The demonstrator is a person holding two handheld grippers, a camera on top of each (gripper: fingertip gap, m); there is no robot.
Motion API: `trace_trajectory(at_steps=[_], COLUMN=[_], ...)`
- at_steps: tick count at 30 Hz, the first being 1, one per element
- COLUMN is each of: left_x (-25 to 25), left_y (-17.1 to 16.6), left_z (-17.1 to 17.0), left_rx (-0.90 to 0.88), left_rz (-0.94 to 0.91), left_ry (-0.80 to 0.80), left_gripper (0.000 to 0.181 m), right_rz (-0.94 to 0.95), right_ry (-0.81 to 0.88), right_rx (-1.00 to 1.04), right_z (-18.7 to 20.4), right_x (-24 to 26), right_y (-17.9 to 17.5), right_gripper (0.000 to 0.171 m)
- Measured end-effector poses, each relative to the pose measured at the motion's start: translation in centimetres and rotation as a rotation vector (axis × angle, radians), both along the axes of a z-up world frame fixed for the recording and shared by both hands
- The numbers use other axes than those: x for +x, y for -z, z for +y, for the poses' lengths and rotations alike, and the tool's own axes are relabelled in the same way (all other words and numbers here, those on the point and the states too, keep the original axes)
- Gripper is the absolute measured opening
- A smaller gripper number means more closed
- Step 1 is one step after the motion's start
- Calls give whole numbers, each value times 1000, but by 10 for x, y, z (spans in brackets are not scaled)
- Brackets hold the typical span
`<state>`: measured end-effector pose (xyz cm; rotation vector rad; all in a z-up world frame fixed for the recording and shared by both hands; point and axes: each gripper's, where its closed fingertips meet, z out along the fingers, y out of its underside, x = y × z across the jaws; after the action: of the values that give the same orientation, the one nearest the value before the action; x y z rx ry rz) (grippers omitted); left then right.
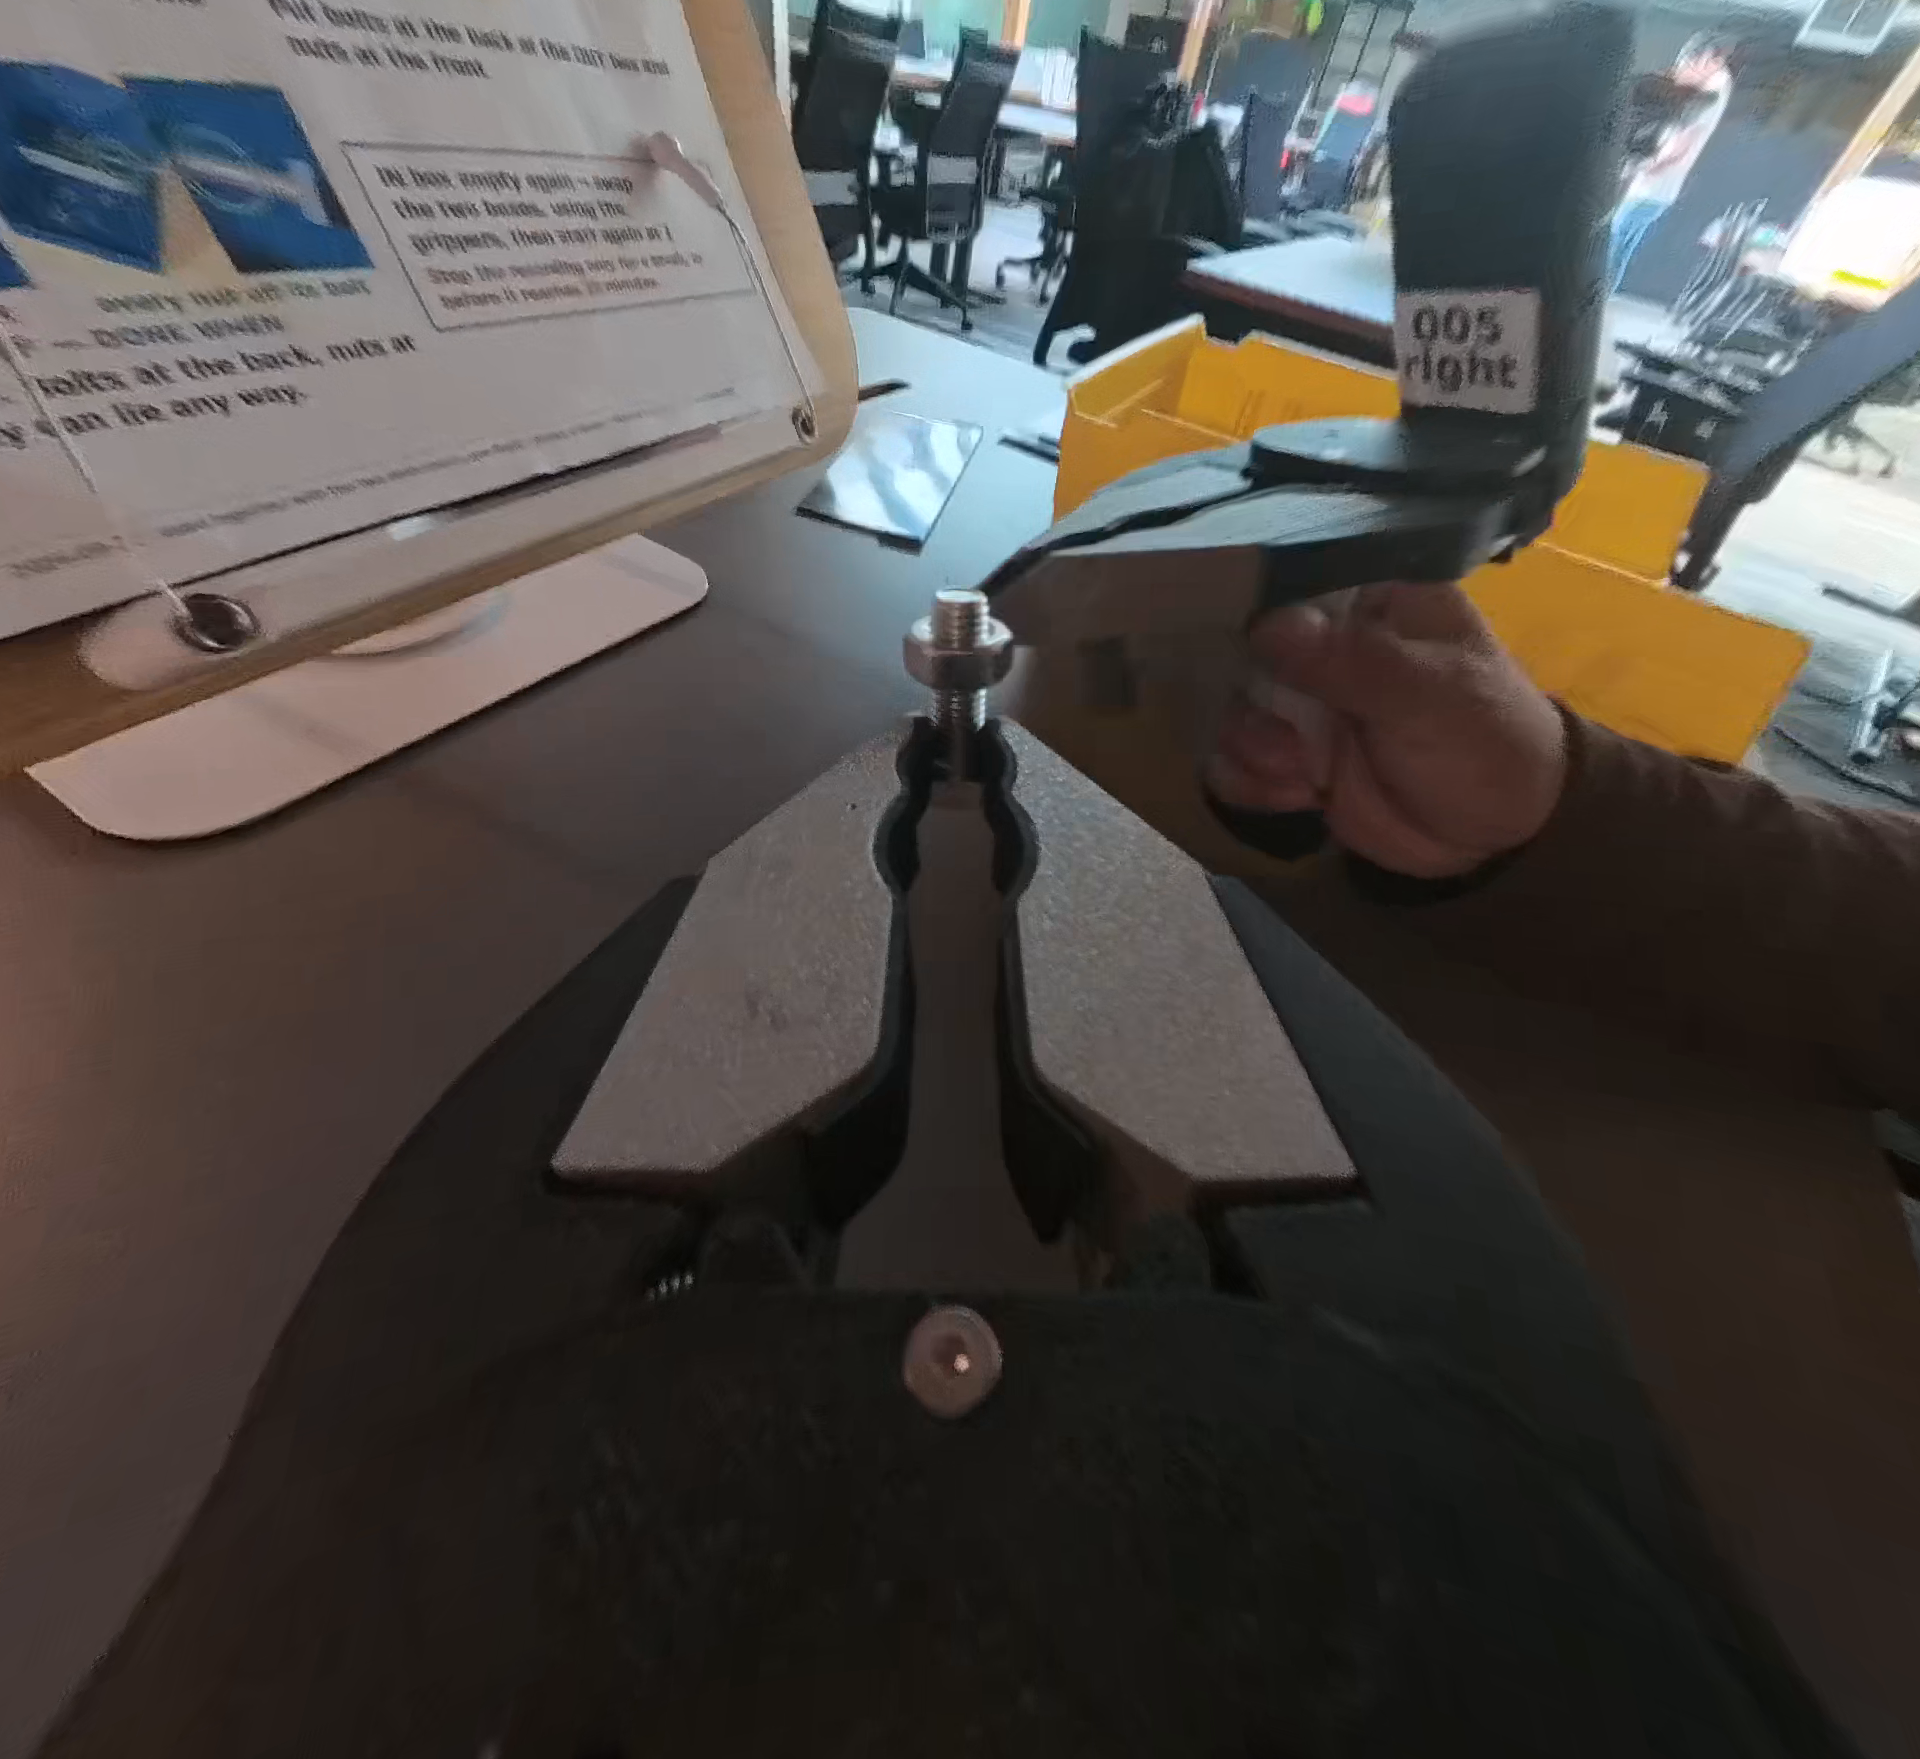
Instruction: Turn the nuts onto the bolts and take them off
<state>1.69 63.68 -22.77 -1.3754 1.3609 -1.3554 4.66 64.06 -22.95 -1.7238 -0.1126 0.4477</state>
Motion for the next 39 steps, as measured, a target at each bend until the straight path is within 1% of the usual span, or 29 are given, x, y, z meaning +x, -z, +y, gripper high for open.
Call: trace_trajectory(at_steps=[1,2,3,5,6,7,10,11,13,14,15,16,17,19,21,22,23,24,26,27,28,29,30,32,35,37,38,39], left_x=[-2,-4,-4,-2,0,2,4,4,4,3,1,-1,-1,1,3,4,5,6,7,6,4,2,1,1,5,6,6,6], left_y=[-4,-5,-5,-1,1,3,4,4,7,6,2,0,0,3,6,8,9,9,10,8,3,0,0,2,5,6,5,4], left_z=[1,3,4,2,-3,-8,-21,-20,-8,-4,-3,-1,1,-2,-13,-18,-21,-19,-5,1,2,2,4,3,-10,-19,-20,-16], left_rx=[-17,-31,-38,-42,-42,-37,2,15,17,-5,-36,-54,-50,-18,6,20,38,58,80,66,39,17,16,46,51,61,70,77], left_rz=[-18,-23,-21,-8,1,10,14,20,37,30,9,-2,2,22,32,37,42,50,64,49,21,7,10,18,26,29,29,30], left_ry=[9,10,5,18,37,60,97,81,20,20,35,33,25,31,67,82,81,57,-37,-58,-48,-36,-41,-43,10,46,41,13], left_gripper=[7,7,7,8,7,7,8,7,7,7,7,7,7,8,7,7,8,8,7,7,7,7,7,7,8,8,8,8], right_rz=[1,22,48,48,25,2,-18,2,20,8,-34,-55,-46,21,51,39,21,11,45,52,19,-19,-33,19,47,57,51,50], right_ry=[66,10,-67,-104,-117,-129,-116,-122,-82,-30,56,91,49,-74,-143,-144,-115,-82,-55,0,122,189,156,11,-77,-133,-102,-62], right_rx=[-9,5,31,108,138,145,85,73,35,13,-7,-9,2,65,110,103,81,62,24,-8,-40,-29,-6,97,126,100,70,61], right_z=[1,-2,-7,-11,-13,-13,-6,-5,-2,-1,1,2,1,-4,-6,-6,-3,-1,0,1,2,2,0,-6,-6,-6,-3,0], right_x=[13,7,-4,-15,-21,-26,-30,-30,-19,-10,5,11,5,-17,-32,-35,-32,-27,-18,-7,14,25,20,-7,-30,-41,-36,-29], right_y=[1,-3,-10,-25,-29,-30,-16,-14,-9,-4,3,4,1,-12,-22,-21,-16,-12,-7,-2,7,6,1,-19,-27,-23,-18,-15], right_gripper=[5,20,23,32,33,34,33,35,36,18,15,13,25,38,42,41,35,36,36,28,19,10,25,32,39,38,31,31])
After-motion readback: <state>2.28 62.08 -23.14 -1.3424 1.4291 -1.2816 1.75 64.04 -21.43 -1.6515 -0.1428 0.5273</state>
